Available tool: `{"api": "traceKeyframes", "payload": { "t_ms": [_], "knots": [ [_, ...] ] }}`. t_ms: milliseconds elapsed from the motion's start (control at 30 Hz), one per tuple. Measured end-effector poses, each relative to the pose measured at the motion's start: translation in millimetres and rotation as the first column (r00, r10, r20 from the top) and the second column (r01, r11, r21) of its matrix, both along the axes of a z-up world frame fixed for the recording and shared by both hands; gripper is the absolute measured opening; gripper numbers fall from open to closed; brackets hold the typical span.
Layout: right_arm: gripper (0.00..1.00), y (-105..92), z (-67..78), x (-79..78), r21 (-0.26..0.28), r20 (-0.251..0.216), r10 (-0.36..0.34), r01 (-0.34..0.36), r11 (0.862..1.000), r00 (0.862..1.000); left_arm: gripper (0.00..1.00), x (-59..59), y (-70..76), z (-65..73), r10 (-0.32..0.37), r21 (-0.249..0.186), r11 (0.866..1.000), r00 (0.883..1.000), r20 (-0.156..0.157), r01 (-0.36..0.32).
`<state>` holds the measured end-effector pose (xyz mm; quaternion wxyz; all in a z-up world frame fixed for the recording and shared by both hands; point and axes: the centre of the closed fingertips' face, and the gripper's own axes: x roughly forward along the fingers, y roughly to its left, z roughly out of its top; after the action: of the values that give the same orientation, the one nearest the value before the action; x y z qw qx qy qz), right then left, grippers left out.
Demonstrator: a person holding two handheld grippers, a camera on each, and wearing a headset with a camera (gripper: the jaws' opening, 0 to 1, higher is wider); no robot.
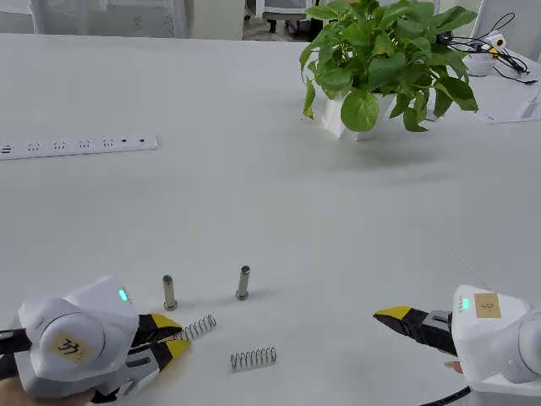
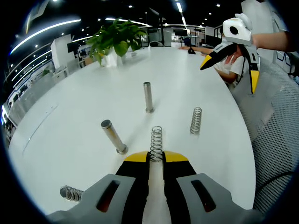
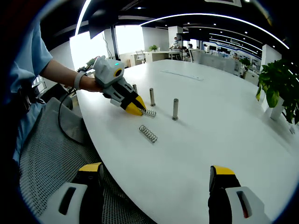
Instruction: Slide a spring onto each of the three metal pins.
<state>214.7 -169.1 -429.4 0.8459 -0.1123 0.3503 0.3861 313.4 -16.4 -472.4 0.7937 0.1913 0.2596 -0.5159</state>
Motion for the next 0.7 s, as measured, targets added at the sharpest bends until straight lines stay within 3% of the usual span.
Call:
{"api": "traceKeyframes", "payload": {
  "t_ms": [100,467,700],
  "knots": [
    [0.94,0.4,-0.3,0.0,0.002,0.0,-0.001,0.001,1.0,1.0,0.07,1.5,-0.2,-0.8,0.013,0.009,1.0,1.0,-0.028,-0.012],
    [0.94,2.4,0.1,-0.2,0.006,0.008,-0.001,0.001,1.0,1.0,0.07,1.5,-1.2,-2.2,0.023,0.091,0.996,0.997,-0.074,-0.016],
    [0.94,1.9,0.6,-0.2,0.009,0.01,-0.006,0.006,1.0,1.0,0.06,1.9,0.8,-2.0,0.062,0.069,0.996,0.993,-0.105,-0.054]
  ]
}}
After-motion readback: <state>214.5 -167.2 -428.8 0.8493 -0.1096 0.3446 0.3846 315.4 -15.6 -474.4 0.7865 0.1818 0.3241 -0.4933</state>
